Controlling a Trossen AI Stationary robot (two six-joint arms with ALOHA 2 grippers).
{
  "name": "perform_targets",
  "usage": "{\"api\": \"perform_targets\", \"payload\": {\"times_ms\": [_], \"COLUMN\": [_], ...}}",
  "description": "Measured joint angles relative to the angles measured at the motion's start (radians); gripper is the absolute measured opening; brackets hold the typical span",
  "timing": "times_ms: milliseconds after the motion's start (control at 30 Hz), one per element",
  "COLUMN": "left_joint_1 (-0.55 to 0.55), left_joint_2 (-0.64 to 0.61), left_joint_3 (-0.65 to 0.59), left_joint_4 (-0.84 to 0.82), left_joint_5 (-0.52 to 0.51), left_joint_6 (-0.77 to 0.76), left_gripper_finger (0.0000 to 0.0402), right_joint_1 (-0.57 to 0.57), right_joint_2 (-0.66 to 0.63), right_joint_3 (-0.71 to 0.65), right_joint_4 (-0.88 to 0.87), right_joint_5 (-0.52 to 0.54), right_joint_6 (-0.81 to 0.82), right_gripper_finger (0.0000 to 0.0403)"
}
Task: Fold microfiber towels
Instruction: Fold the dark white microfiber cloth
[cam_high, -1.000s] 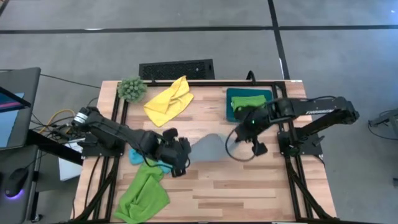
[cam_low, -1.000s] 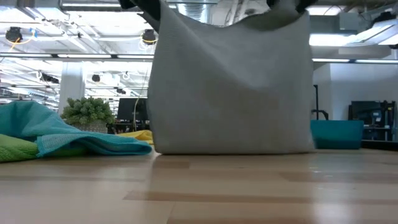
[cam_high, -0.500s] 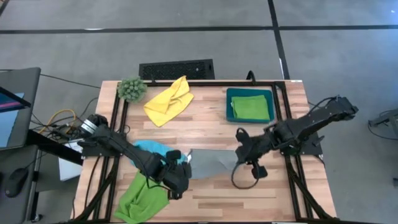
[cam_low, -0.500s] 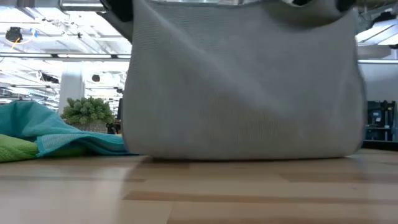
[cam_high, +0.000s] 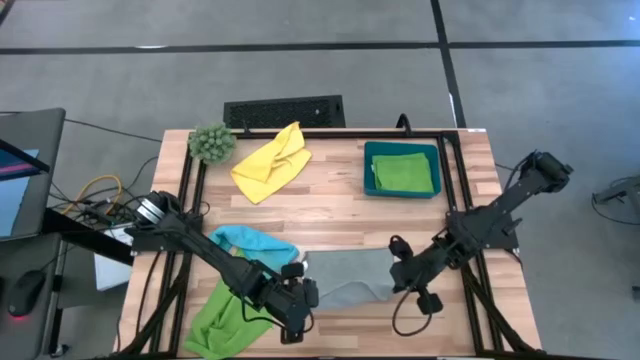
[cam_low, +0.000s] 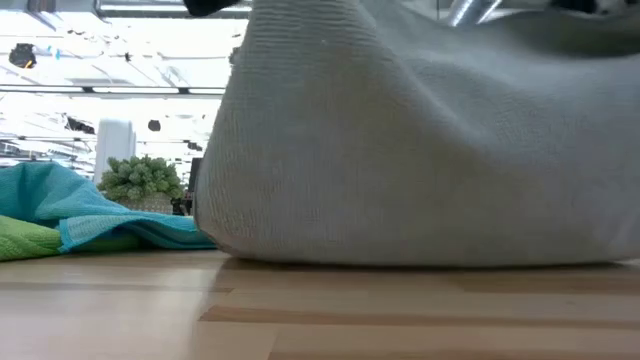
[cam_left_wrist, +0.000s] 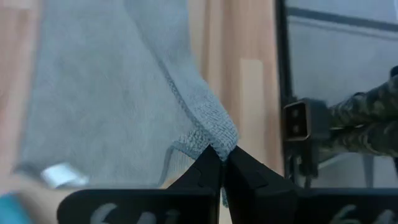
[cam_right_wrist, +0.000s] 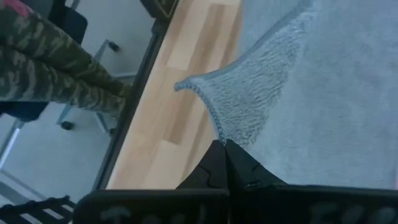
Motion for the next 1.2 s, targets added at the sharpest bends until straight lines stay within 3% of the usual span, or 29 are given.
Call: {"api": "perform_targets", "payload": {"times_ms": [300, 633, 900, 1200], "left_joint_1": [-0.032, -0.051, -0.019, 0.055], "left_joint_2": [0.095, 0.166, 0.165, 0.164], "left_joint_3": [-0.001, -0.002, -0.002, -0.002], "left_joint_4": [0.043, 0.088, 0.049, -0.040], "left_joint_5": [0.100, 0.172, 0.192, 0.197], "left_joint_6": [-0.016, -0.044, 0.002, 0.075], "left_gripper_finger": [0.0000, 0.0000, 0.0000, 0.0000], "right_joint_1": [0.100, 0.182, 0.180, 0.120], "right_joint_2": [0.016, 0.175, 0.206, 0.120], "right_joint_3": [-0.068, -0.068, -0.069, -0.069], "right_joint_4": [0.123, 0.210, 0.236, 0.097], "right_joint_5": [0.054, 0.074, 0.072, 0.110], "right_joint_6": [0.136, 0.256, 0.303, 0.310], "right_gripper_finger": [0.0000, 0.0000, 0.0000, 0.0001]}}
